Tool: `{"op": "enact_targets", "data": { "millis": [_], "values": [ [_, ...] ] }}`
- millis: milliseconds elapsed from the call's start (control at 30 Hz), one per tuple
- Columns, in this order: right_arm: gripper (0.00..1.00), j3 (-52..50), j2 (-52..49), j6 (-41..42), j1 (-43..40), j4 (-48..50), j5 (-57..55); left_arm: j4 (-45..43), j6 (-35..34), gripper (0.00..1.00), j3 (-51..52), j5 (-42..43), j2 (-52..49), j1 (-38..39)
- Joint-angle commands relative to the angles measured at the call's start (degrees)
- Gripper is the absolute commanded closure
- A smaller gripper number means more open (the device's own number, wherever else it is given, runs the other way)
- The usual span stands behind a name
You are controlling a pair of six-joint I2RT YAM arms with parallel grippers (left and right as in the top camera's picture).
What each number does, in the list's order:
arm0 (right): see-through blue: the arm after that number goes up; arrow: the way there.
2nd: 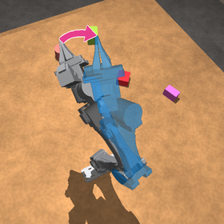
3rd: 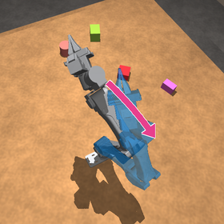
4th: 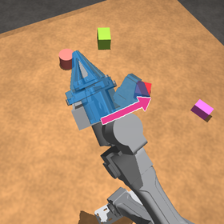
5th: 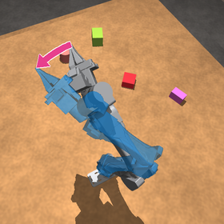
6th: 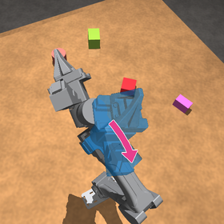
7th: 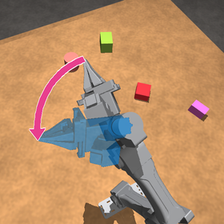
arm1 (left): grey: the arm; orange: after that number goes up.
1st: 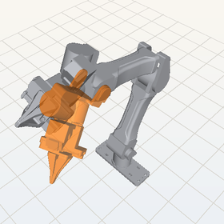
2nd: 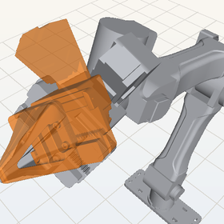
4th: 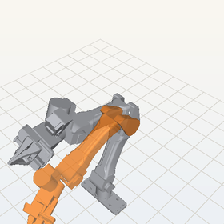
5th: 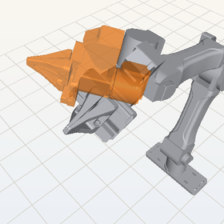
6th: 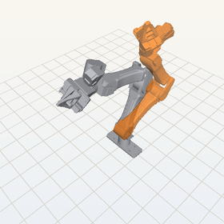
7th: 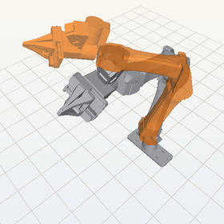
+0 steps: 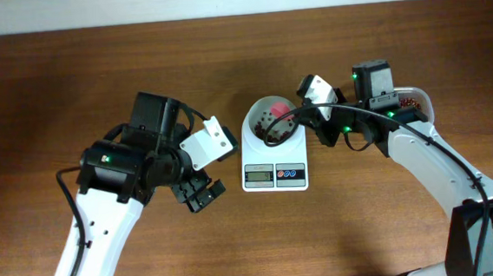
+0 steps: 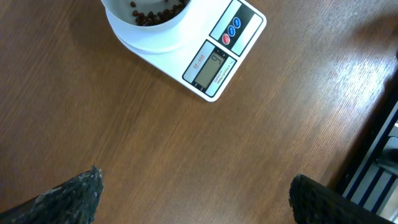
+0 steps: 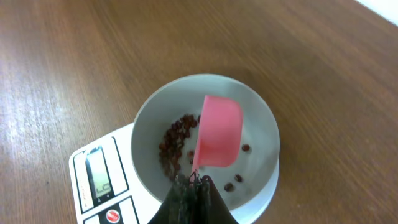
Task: Scoop and weigh 50g on scale
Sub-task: 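Tip the pink scoop to pour red beans into the white bowl, then move the empty scoop back to the bean tub and dip it in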
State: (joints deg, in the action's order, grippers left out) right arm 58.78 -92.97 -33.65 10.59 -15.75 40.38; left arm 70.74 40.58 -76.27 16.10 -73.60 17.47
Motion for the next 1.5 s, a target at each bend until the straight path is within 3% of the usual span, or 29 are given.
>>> {"op": "enact_targets", "data": {
  "millis": [0,67,367,533,700,867,1000,1200,1467],
  "values": [
    [0.96,-0.39,-0.31,-1.49,0.39,-1.36,4.81,0.07,0.92,0.01,-1.25,0.85,0.55,-0.39],
    [0.96,-0.39,-0.31,-1.73,0.37,-0.72,0.07,0.07,0.92,0.01,-1.25,0.85,0.55,-0.39],
    [0.96,0.28,5.88,2.19,-2.62,-0.81,3.63,0.07,0.92,0.01,-1.25,0.85,0.55,-0.39],
    [0.96,0.28,8.98,19.21,-11.67,-1.57,1.2,0.07,0.92,0.01,-1.25,0.85,0.55,-0.39],
    [0.96,0.28,8.98,20.72,-18.88,-6.29,3.34,0.04,0.92,0.01,-1.25,0.85,0.55,-0.39],
    [0.96,0.28,8.98,32.89,-28.3,-7.91,3.37,0.07,0.92,0.01,-1.25,0.85,0.55,-0.39],
    [0.96,0.26,8.98,32.61,-32.35,-14.71,-8.24,0.07,0.92,0.01,-1.25,0.85,0.55,-0.39],
    [0.96,0.26,8.11,32.63,-32.37,-15.5,-19.76,0.04,0.92,0.01,-1.25,0.85,0.55,-0.39],
    [0.96,0.26,-5.05,32.68,-32.37,-12.72,-6.01,0.07,0.92,0.01,-1.25,0.85,0.55,-0.39]
  ]
}}
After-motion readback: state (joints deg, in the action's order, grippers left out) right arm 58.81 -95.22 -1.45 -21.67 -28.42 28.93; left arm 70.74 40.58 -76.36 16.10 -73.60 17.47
